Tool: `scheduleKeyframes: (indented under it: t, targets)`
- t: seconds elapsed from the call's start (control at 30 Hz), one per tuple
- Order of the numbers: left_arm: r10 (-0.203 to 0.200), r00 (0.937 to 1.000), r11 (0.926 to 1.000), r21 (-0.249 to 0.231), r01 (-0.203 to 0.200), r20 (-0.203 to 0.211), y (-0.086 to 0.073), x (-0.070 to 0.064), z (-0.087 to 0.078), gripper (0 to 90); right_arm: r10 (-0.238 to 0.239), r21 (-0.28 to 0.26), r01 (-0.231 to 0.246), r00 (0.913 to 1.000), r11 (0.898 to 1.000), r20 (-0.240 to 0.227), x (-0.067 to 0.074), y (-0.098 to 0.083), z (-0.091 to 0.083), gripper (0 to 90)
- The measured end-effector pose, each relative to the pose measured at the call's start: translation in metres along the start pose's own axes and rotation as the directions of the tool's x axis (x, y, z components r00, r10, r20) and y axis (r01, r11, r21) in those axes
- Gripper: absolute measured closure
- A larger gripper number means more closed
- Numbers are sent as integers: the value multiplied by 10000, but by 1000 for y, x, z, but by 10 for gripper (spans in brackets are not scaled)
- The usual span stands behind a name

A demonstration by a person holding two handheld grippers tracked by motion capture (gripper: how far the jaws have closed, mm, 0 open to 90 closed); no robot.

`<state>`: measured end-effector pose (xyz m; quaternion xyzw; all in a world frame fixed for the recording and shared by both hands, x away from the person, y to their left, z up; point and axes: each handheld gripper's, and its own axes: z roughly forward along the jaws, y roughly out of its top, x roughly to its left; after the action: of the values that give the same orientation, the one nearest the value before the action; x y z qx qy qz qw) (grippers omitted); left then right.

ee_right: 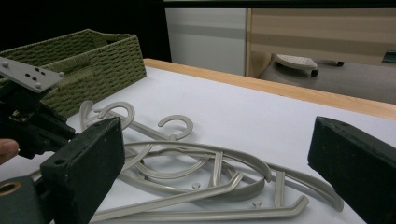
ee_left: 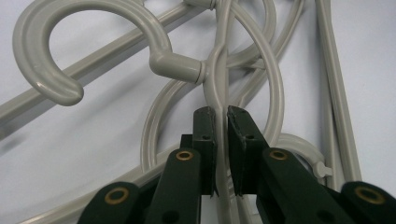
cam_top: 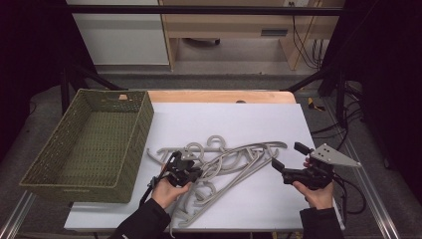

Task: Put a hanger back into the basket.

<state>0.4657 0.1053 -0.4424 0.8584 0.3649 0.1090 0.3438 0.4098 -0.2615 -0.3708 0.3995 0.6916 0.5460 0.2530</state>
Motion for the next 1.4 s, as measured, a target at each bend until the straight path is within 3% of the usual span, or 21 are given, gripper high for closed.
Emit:
scheduleKeyframes:
  t: [0.17,0.37,0.53,0.57,0.6,0.73,0.77,0.83,0.97,1.17,1.2,1.4]
  targets:
    - [201,9996,9995,-243,-206,-200,2,-3,-2,826,-11,-16,11,10000,10000,-20,0,0,0,41]
    - [273,9991,9995,186,-267,-337,1,2,11,824,-9,38,10,10000,10000,-52,0,0,1,42]
    - [328,9988,9993,164,-322,-367,0,2,10,812,-8,41,9,10000,10000,-63,1,0,1,42]
    - [401,9982,9991,124,-396,-437,0,1,8,782,-17,45,17,10000,10000,-40,1,0,1,42]
    - [378,9984,9993,31,-377,-413,0,1,5,686,-19,2,19,10000,10000,-31,1,0,1,42]
    - [271,9996,9991,-326,-271,-21,-6,2,-20,594,-36,-29,36,10000,10000,-30,0,0,-1,42]
    - [271,9996,9991,-326,-271,-21,-6,2,-20,581,-20,-29,20,10000,10000,-32,0,0,-1,42]
    - [305,9995,9992,-239,-306,-61,-16,2,-32,562,-18,-17,18,10000,10000,-27,0,0,-1,42]
    - [180,9998,9998,-17,-180,-54,-26,5,-35,552,-22,44,22,10000,10000,-29,1,0,1,42]
    - [222,9998,9979,609,-223,13,-33,7,-23,576,-68,94,69,10000,9999,-54,2,-1,2,42]
    - [394,9991,9951,912,-381,-126,-34,6,-17,591,-61,82,61,10000,9999,-60,2,-1,2,42]
    - [347,9994,9930,1128,-351,58,-35,7,-15,652,-56,45,57,10000,10000,-61,1,-1,1,42]
